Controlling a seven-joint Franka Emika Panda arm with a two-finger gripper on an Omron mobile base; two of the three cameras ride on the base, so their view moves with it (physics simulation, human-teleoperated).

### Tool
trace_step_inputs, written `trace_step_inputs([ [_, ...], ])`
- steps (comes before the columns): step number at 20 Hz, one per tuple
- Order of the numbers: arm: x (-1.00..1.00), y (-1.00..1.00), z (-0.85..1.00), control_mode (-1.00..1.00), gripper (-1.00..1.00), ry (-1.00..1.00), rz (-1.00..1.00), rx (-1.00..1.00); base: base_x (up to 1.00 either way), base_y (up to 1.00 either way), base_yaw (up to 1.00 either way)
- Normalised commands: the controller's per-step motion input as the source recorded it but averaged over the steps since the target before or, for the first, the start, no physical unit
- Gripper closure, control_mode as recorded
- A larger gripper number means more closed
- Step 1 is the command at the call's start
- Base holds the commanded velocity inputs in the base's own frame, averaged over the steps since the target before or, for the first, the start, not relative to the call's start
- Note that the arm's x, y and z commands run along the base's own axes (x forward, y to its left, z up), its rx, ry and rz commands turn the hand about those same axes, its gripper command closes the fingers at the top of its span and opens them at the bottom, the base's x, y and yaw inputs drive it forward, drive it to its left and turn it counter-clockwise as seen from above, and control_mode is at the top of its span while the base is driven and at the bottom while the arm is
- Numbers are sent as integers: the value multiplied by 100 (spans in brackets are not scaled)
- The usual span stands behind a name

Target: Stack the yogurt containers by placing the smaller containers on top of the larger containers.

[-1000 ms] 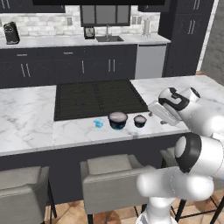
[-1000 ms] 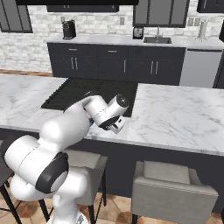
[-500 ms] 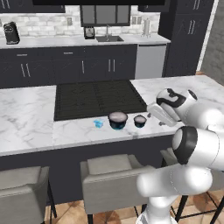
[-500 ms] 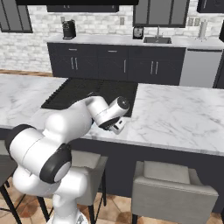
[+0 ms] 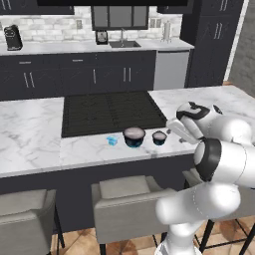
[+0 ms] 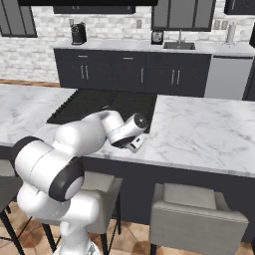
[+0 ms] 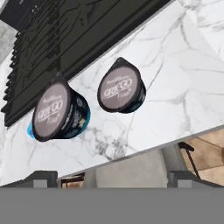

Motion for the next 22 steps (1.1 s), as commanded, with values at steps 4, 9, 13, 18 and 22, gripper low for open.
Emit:
trace_step_inputs([
  [4,3,0,-10,-100,-100,-3,0,0,0,0,0],
  [9,3,0,-5,-100,-100,-1,0,0,0,0,0],
  [13,6,0,0,-100,-100,0,0,0,0,0,0],
  [18,8,0,0,-100,-100,0,0,0,0,0,0],
  [22,11,2,-2,-100,-100,0,0,0,0,0,0],
])
